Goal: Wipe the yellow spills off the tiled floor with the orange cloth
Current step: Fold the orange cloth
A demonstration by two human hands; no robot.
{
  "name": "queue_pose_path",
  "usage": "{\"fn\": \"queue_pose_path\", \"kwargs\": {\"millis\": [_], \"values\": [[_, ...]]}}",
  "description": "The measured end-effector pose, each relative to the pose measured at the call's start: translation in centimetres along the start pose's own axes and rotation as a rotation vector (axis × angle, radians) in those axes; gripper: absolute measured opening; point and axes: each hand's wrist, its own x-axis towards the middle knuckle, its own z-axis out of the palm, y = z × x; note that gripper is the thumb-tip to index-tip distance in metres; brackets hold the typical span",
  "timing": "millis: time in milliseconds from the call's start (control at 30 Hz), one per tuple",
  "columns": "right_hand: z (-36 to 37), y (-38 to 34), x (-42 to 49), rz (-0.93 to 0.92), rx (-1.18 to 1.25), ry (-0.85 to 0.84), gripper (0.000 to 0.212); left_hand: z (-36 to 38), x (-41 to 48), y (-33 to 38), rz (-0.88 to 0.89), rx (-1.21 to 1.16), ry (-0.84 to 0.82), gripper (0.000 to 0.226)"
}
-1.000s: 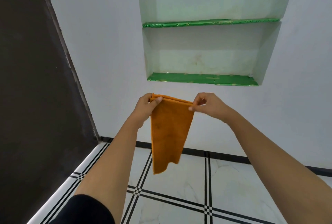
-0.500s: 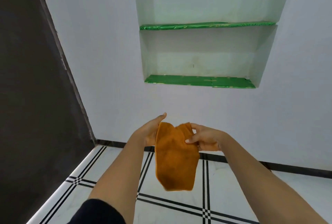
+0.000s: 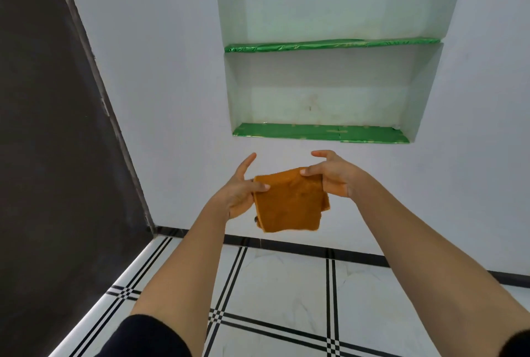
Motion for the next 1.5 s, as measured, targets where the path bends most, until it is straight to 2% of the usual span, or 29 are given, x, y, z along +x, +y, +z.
{"fn": "queue_pose_path", "kwargs": {"millis": [67,133,200,267,333,400,467,633,733,833,900,967,1033,1133,1233,1333,1433,1500], "values": [[-0.3,-0.4,-0.2,-0.018,-0.113,-0.065,0.074,0.0,0.2,1.4,0.059,0.115,0.049,0.072],[-0.1,-0.8,-0.6,-0.027,-0.346,-0.063,0.074,0.4,0.4,2.4,0.114,0.298,0.138,0.054],[0.4,-1.1,-0.9,-0.042,-0.537,0.01,0.07,0.8,0.8,3.0,0.17,0.432,0.244,0.037],[0.6,-1.2,-0.8,-0.079,-0.616,0.1,0.064,1.0,1.1,3.3,0.223,0.494,0.299,0.027],[0.4,-1.2,-0.7,-0.122,-0.658,0.17,0.055,0.9,1.2,3.4,0.238,0.541,0.299,0.028],[0.2,-1.3,-0.7,-0.161,-0.68,0.205,0.037,0.7,1.1,3.6,0.219,0.605,0.296,0.038],[0.2,-1.5,-0.9,-0.212,-0.627,0.249,0.028,0.6,0.9,3.8,0.19,0.648,0.28,0.046],[0.3,-1.8,-1.0,-0.142,-0.223,0.205,0.034,0.6,0.5,4.6,0.148,0.667,0.206,0.06],[0.4,-2.3,-1.0,-0.143,-0.097,0.188,0.039,0.6,0.6,4.6,0.143,0.794,0.218,0.066],[0.2,-2.8,-0.8,-0.157,-0.024,0.12,0.048,0.5,0.7,5.0,0.173,0.954,0.245,0.052],[0.1,-3.1,-1.0,-0.156,-0.115,0.066,0.048,0.4,0.5,5.5,0.187,1.007,0.248,0.031],[0.1,-3.3,-1.4,-0.154,-0.279,0.069,0.046,0.5,0.1,6.0,0.191,0.989,0.26,0.018],[0.0,-3.3,-1.7,-0.173,-0.398,0.096,0.035,0.7,-0.2,6.1,0.2,0.932,0.258,0.019],[-0.5,-2.7,-2.2,-0.205,-0.348,0.154,0.015,0.7,-0.4,5.5,0.21,0.733,0.206,0.026],[-0.5,-1.4,-2.1,-0.17,-0.206,0.145,0.027,1.6,-0.6,5.2,0.192,0.485,0.205,0.031],[0.7,0.0,-1.9,-0.11,-0.042,0.103,0.03,2.9,-0.7,4.8,0.18,0.386,0.222,0.021],[1.3,0.5,-1.6,-0.167,-0.075,0.236,0.035,2.9,-0.8,4.1,0.204,0.387,0.242,0.019],[1.2,0.5,-1.6,-0.246,-0.133,0.352,0.033,2.3,-0.9,3.5,0.24,0.469,0.242,0.023]]}}
